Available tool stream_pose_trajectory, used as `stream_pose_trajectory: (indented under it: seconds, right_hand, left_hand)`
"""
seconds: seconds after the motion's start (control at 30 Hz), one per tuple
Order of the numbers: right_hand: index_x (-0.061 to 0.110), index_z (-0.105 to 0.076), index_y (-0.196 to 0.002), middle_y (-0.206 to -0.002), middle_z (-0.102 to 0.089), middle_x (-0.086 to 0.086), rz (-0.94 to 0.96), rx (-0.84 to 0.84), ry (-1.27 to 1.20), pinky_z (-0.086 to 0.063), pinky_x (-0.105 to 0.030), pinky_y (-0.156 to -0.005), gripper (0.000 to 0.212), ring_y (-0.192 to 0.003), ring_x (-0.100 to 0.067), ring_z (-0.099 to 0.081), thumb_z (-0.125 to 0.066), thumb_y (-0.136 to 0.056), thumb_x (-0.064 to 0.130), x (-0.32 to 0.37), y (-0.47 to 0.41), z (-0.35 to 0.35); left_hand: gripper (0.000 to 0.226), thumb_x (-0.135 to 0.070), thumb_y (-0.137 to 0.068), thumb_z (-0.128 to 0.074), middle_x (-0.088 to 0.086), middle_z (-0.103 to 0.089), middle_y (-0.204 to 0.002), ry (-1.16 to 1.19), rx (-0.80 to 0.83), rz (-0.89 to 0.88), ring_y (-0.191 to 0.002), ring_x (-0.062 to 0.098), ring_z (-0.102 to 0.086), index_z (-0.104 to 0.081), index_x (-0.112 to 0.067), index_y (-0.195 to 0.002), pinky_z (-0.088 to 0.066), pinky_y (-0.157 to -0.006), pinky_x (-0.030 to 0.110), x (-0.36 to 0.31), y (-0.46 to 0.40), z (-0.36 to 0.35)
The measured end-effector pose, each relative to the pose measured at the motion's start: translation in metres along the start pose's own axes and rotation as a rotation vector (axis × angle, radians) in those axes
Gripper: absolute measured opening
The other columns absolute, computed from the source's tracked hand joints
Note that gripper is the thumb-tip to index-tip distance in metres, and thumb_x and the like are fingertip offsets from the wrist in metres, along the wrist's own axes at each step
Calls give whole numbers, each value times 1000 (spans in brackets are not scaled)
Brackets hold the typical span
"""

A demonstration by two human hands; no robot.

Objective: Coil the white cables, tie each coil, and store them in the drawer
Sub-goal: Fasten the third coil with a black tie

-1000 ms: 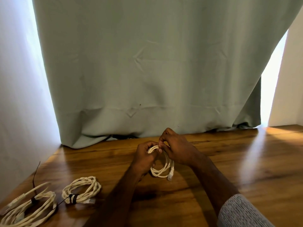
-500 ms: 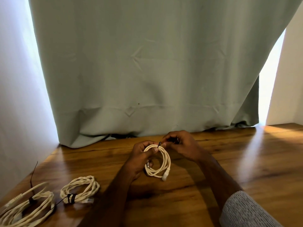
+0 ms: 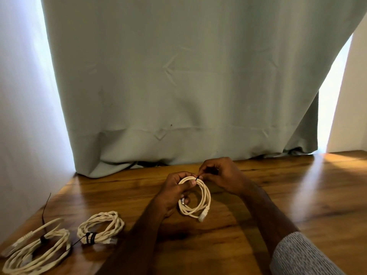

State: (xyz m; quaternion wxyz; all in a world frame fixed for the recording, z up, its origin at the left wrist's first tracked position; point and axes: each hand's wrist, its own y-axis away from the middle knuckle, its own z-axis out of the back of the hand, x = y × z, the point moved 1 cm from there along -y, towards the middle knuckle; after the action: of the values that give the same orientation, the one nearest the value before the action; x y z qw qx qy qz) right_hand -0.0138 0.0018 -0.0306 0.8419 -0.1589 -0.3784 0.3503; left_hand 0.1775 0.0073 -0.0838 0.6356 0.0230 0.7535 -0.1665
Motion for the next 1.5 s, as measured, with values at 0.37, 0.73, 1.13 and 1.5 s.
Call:
stream_pose_trajectory:
  seconds: [0.37, 0.73, 1.13, 1.5]
  right_hand:
    - [16, -78, -87, -79, -74, 2, -47, -3, -32, -50, -21, -66, 5, -75, -12, -67, -77, -86, 11, -1, 0, 2]
    - [20, -78, -100, -88, -69, 6, -104, -171, 101, -53, -22, -71, 17, -79, -4, -64, -81, -84, 25, 8, -7, -12]
    - [27, -74, -103, -105, -59, 11, -85, -181, 367, -46, -24, -70, 16, -84, -3, -52, -66, -94, 38, 17, -11, -24]
    - [15, -73, -94, -98, -66, 2, -278, -259, 281, -37, -13, -62, 16, -81, -5, -56, -67, -95, 31, 23, -17, -29]
  left_hand:
    - [6, -4, -90, -67, 14, -69, -80, -138, -34, -50, -45, 14, -49, -71, -4, -95, -39, -41, 22, 1, -2, -9]
    - [10, -3, -88, -68, 6, -69, -76, -259, -255, -136, -46, 9, -53, -72, -12, -90, -39, -43, 24, -1, -6, -16]
    - [12, -6, -85, -71, -4, -73, -85, -547, -431, -330, -78, 5, -68, -73, -14, -94, -59, -70, 29, -3, -7, -18]
    - [16, -16, -86, -71, -7, -67, -94, -791, -532, -478, -87, 6, -59, -70, -15, -102, -42, -67, 11, -10, 4, -30]
